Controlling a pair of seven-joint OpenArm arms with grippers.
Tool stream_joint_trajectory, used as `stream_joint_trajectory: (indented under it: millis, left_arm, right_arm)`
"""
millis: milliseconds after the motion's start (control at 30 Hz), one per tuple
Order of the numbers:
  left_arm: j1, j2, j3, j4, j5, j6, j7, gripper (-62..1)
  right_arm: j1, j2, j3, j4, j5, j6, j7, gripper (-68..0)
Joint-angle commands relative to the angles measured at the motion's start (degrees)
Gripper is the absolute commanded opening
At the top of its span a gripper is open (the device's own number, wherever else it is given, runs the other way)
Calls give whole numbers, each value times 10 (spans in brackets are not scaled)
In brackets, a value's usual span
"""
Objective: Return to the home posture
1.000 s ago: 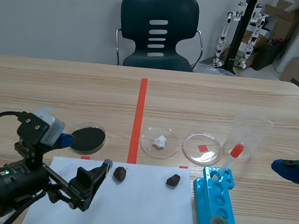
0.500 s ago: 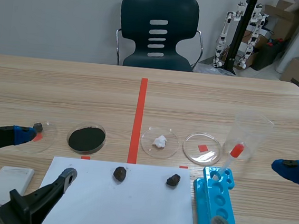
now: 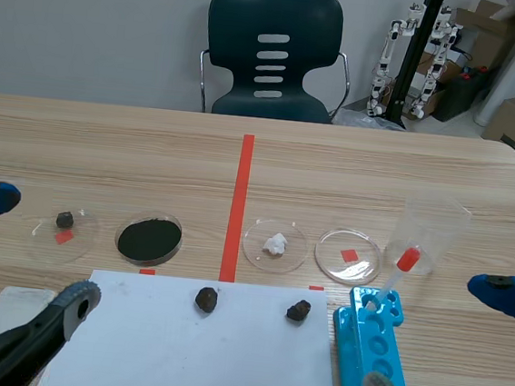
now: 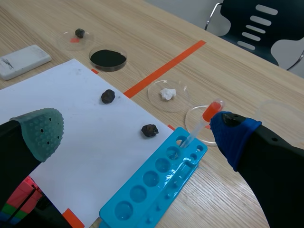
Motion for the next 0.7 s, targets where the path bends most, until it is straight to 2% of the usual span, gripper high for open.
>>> stream_joint_trajectory:
  millis: [0,200,667]
  left_arm:
    - [8,1,-7,12,-4,0,-10,13]
    - [18,1,-26,26,-4,-1,-10,13]
    - [18,1,-26,26,-4,-1,-7,13]
  right_arm:
    - [0,0,0,7,5,0,8,-22]
    - [0,0,0,7,5,0,9,-22]
    - [0,0,0,7,5,0,9,-22]
